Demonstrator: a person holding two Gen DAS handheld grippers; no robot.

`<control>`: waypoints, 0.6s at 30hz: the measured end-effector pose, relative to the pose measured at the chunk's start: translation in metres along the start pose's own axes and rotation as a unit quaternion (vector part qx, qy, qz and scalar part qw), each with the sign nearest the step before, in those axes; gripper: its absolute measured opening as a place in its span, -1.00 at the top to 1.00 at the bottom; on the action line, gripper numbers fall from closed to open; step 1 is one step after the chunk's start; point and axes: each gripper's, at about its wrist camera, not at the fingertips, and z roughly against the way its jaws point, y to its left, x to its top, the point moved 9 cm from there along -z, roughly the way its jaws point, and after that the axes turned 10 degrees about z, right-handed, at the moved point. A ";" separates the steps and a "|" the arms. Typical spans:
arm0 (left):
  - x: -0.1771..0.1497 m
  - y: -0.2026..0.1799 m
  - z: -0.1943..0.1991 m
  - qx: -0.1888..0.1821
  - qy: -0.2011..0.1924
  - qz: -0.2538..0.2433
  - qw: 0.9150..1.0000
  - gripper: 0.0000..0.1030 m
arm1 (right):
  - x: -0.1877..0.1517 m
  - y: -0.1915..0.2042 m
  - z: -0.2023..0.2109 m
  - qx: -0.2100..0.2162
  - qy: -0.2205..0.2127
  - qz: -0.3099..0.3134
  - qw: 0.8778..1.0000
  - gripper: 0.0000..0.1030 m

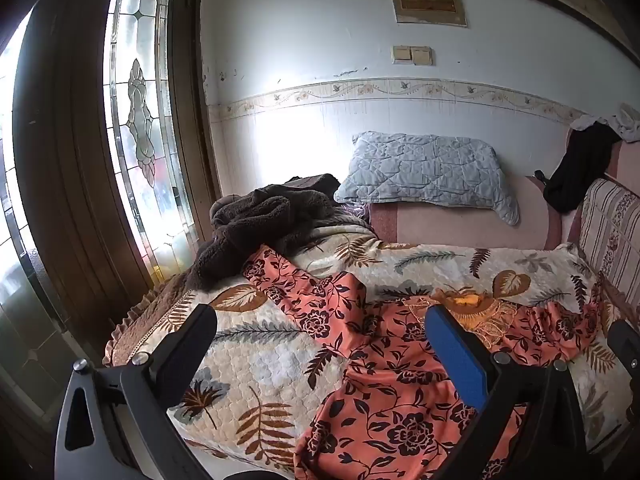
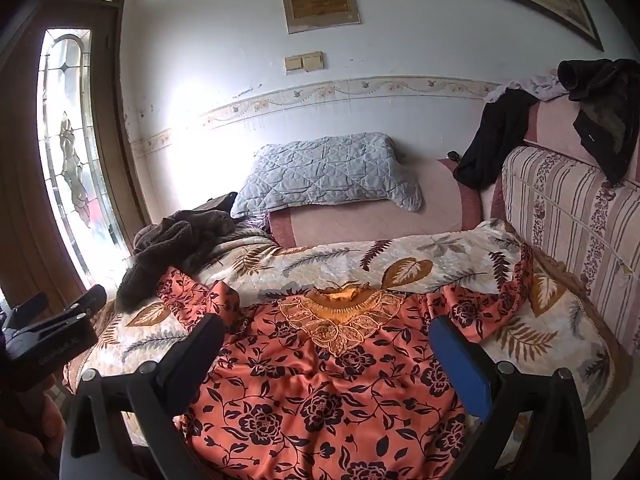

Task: Fold small clothes
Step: 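Move both grippers down toward the orange floral garment's hem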

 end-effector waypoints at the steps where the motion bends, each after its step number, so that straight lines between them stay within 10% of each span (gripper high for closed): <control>1: 0.000 0.000 -0.001 0.000 0.001 0.000 1.000 -1.00 | 0.001 0.001 -0.001 0.001 -0.001 -0.001 1.000 -1.00; 18: -0.007 -0.019 -0.042 0.004 0.022 -0.018 1.000 -1.00 | -0.003 -0.004 -0.042 0.004 0.010 -0.010 1.000 -1.00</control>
